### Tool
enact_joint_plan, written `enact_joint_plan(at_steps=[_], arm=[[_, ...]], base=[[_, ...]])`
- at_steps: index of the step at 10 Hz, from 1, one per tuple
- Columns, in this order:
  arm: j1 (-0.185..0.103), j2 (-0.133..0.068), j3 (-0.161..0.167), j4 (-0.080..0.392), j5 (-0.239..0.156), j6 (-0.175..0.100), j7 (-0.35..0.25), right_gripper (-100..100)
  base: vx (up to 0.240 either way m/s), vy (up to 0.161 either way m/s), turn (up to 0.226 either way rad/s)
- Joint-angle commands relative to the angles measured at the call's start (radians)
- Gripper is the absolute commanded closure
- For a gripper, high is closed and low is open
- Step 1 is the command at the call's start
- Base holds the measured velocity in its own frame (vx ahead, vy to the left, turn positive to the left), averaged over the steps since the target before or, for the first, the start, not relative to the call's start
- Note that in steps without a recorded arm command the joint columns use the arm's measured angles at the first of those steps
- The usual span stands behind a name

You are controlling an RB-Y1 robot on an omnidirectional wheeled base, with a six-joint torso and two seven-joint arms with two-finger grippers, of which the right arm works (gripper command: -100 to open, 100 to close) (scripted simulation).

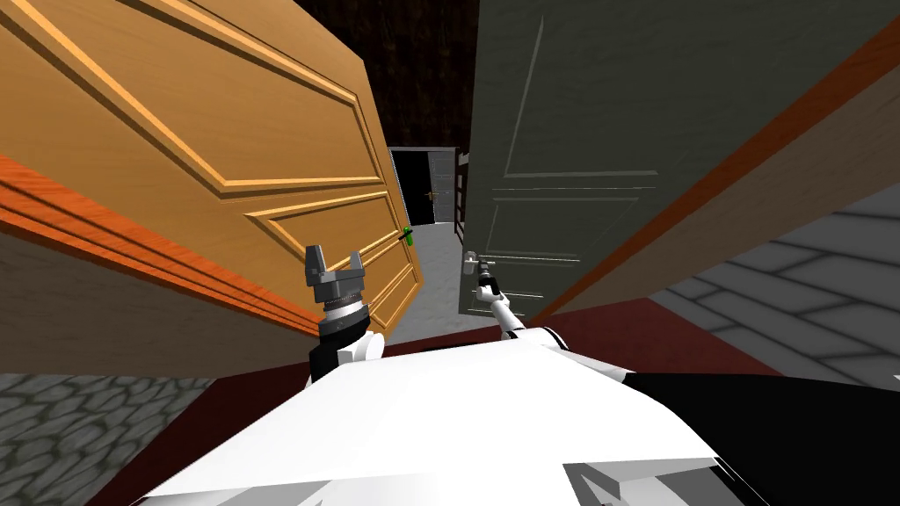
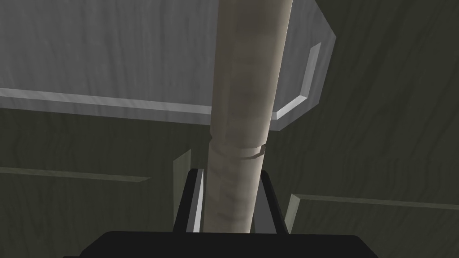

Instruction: Push the door open

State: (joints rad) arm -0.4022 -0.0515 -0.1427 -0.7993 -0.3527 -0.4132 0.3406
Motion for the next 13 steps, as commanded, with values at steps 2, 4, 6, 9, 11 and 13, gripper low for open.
enact_joint_plan(at_steps=[2,4,6,9,11,13], arm=[[-0.016,-0.031,-0.033,0.038,-0.014,-0.031,0.001,100],[-0.015,-0.037,-0.060,0.040,-0.024,-0.032,0.011,100],[-0.014,-0.040,-0.079,0.041,-0.032,-0.033,0.018,100],[-0.013,-0.043,-0.115,0.043,-0.047,-0.034,0.031,100],[-0.013,-0.043,-0.134,0.044,-0.055,-0.035,0.039,100],[-0.012,-0.042,-0.150,0.045,-0.061,-0.035,0.045,100]], base=[[0.141,0.083,-0.063],[0.188,0.129,-0.105],[0.165,0.089,-0.060],[0.180,0.117,-0.080],[0.195,0.096,-0.082],[0.166,0.079,-0.062]])
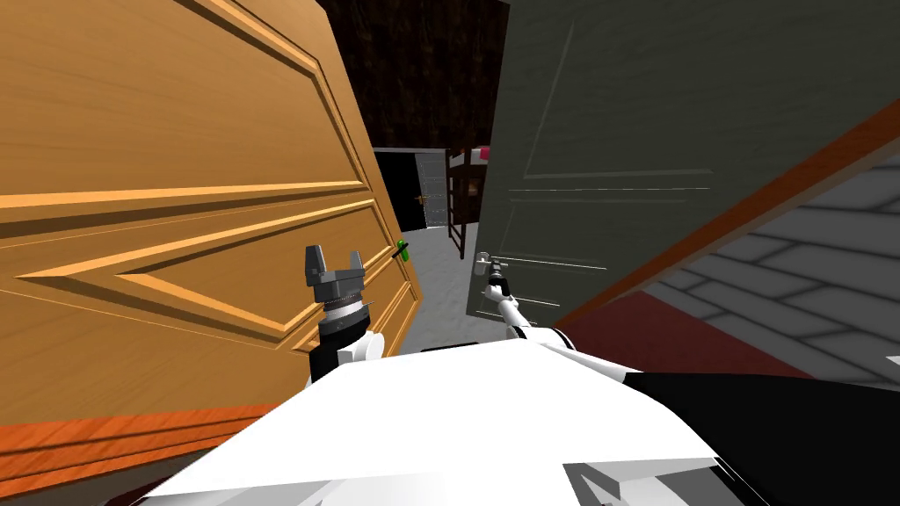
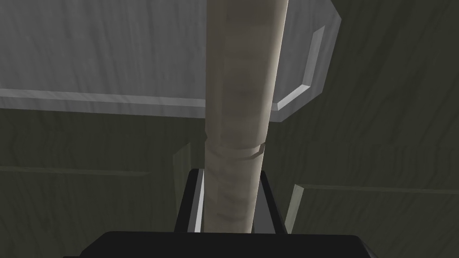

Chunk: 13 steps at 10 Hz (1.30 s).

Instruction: Push the door open

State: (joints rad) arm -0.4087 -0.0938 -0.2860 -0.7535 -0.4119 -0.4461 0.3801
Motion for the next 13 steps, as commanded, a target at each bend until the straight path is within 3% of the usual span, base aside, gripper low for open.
enact_joint_plan(at_steps=[1,3,10,13], arm=[[-0.005,0.001,-0.015,0.000,-0.005,-0.003,0.008,100],[0.000,-0.001,-0.019,0.003,-0.006,-0.003,0.008,100],[-0.024,-0.002,-0.107,0.013,-0.036,-0.046,0.090,100],[-0.039,0.007,-0.167,0.020,-0.055,-0.075,0.146,100]], base=[[0.177,0.074,-0.059],[0.124,0.054,-0.050],[0.181,-0.013,-0.035],[0.191,-0.028,-0.050]])
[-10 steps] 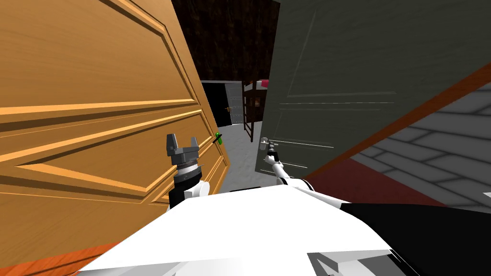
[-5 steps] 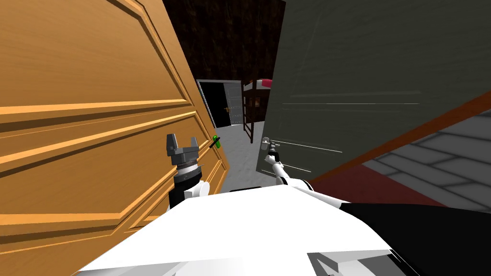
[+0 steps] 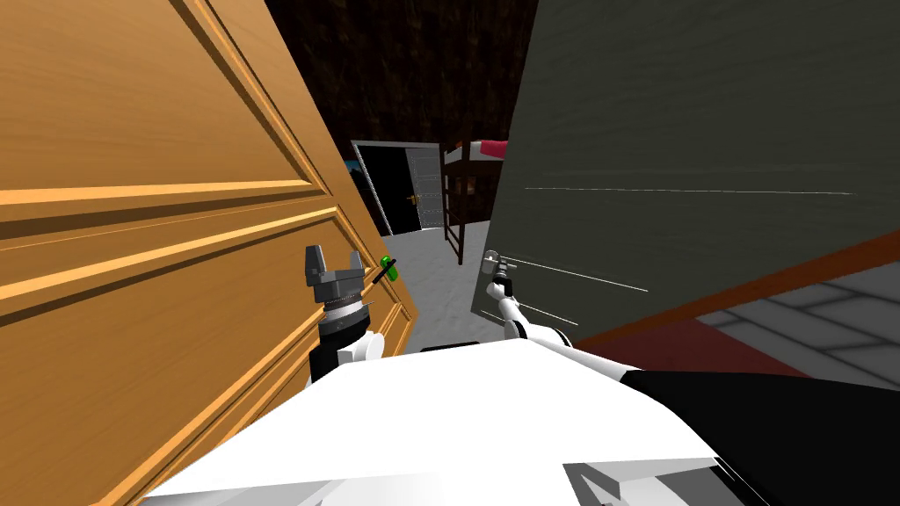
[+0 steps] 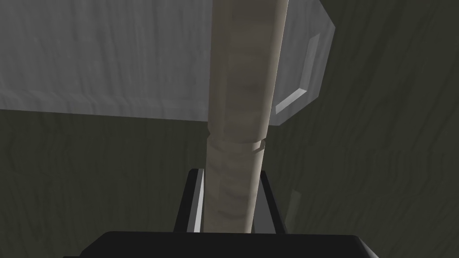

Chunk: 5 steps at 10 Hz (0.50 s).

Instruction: Push the door open

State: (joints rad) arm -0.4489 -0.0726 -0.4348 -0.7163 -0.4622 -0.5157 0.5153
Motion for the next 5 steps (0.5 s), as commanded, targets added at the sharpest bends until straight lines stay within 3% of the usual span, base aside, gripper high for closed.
enact_joint_plan(at_steps=[1,3,5], arm=[[-0.004,-0.010,-0.036,-0.015,-0.011,-0.014,0.029,100],[-0.004,-0.010,-0.036,-0.015,-0.011,-0.014,0.029,100],[-0.014,0.000,-0.072,-0.010,-0.023,-0.032,0.063,100]], base=[[0.216,0.009,-0.050],[0.106,-0.002,-0.022],[0.114,-0.030,-0.035]])
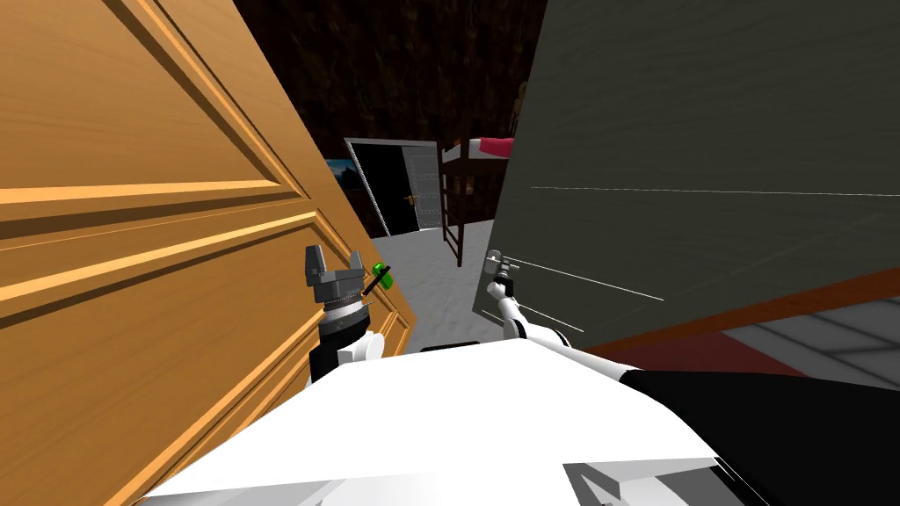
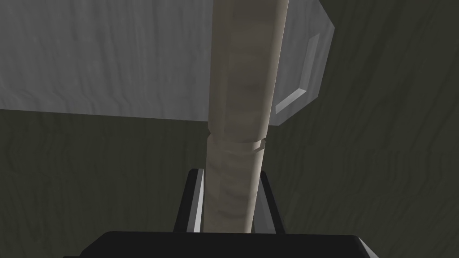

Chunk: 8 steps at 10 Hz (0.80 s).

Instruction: Push the door open

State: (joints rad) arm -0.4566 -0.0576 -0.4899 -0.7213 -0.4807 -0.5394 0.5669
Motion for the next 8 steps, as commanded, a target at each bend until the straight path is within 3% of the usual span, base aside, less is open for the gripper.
enact_joint_plan(at_steps=[1,3,5,8], arm=[[-0.011,-0.009,-0.035,-0.003,-0.011,-0.017,0.029,100],[-0.020,0.005,-0.070,0.002,-0.022,-0.034,0.062,100],[-0.022,0.009,-0.078,0.003,-0.025,-0.038,0.070,100],[-0.034,0.034,-0.123,0.008,-0.040,-0.060,0.113,100]], base=[[0.151,-0.021,-0.050],[0.192,-0.002,-0.065],[0.124,-0.010,-0.036],[0.153,-0.005,-0.056]])
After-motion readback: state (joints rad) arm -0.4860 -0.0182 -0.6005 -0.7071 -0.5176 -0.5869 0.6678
